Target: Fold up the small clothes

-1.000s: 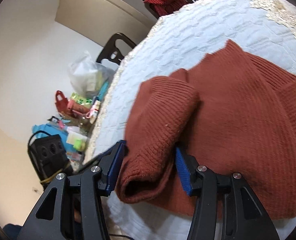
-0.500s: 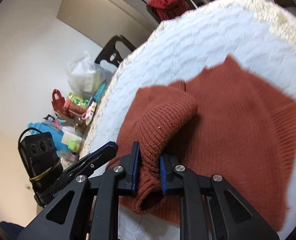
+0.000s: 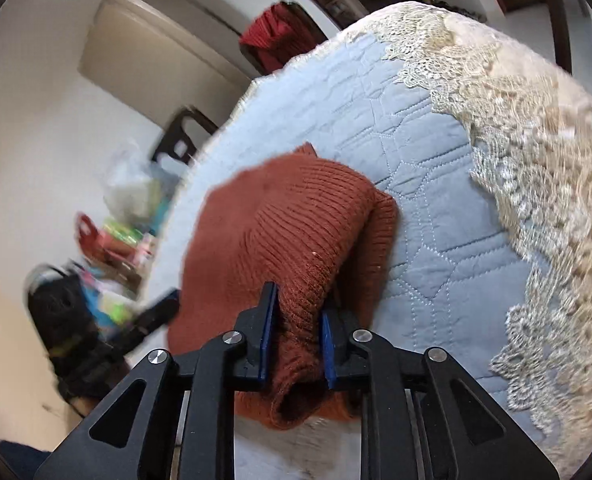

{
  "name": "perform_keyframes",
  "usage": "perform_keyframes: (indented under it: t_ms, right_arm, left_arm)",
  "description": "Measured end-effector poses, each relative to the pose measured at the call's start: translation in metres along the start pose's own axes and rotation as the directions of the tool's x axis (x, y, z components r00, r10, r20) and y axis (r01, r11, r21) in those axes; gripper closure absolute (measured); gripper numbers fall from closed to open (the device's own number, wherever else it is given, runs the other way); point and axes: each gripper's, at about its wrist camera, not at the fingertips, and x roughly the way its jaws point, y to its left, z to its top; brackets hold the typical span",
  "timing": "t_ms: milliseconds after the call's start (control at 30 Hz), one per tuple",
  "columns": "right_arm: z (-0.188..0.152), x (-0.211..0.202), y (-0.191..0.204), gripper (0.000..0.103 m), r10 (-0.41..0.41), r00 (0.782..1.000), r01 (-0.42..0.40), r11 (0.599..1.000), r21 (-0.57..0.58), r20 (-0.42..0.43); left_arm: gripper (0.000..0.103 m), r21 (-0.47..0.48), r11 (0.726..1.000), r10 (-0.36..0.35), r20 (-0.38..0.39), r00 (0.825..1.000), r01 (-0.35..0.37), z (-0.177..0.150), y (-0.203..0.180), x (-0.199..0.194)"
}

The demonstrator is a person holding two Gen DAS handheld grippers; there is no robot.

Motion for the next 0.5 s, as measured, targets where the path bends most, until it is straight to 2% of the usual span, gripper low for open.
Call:
perform_keyframes:
  t_ms: [200, 300, 433, 500]
  right_arm:
    - [-0.002, -0.027, 0.022, 0.08, -0.093, 0.992, 0.102, 0.99, -0.097, 0.085]
    - [-0.006, -0.042, 0.036, 0.08, -0.082, 0.987, 0.103, 0.982, -0.158, 0.136]
    - [-0.018, -0.033, 0.041, 0.08, -0.099, 0.99, 0.12, 0.968, -0.221, 0.104]
    - [-0.026, -0.021, 0.034, 0.08, -0.176, 0.98, 0.192, 0.954, -0.23, 0.09]
  left_arm:
    - [0.075, 0.005, 1.0, 0.021, 0.016, 1.0, -0.021, 0.005, -0.004, -0.011]
    - [0.075, 0.03, 0.999, 0.035, 0.031, 0.999, -0.036, 0.015, -0.009, -0.006]
    - [0.075, 0.064, 0.995, 0.078, 0.015, 0.997, -0.079, 0.025, -0.014, 0.016]
    - [0.075, 0.071, 0.994, 0.09, -0.014, 0.996, -0.089, 0.022, -0.012, 0.032]
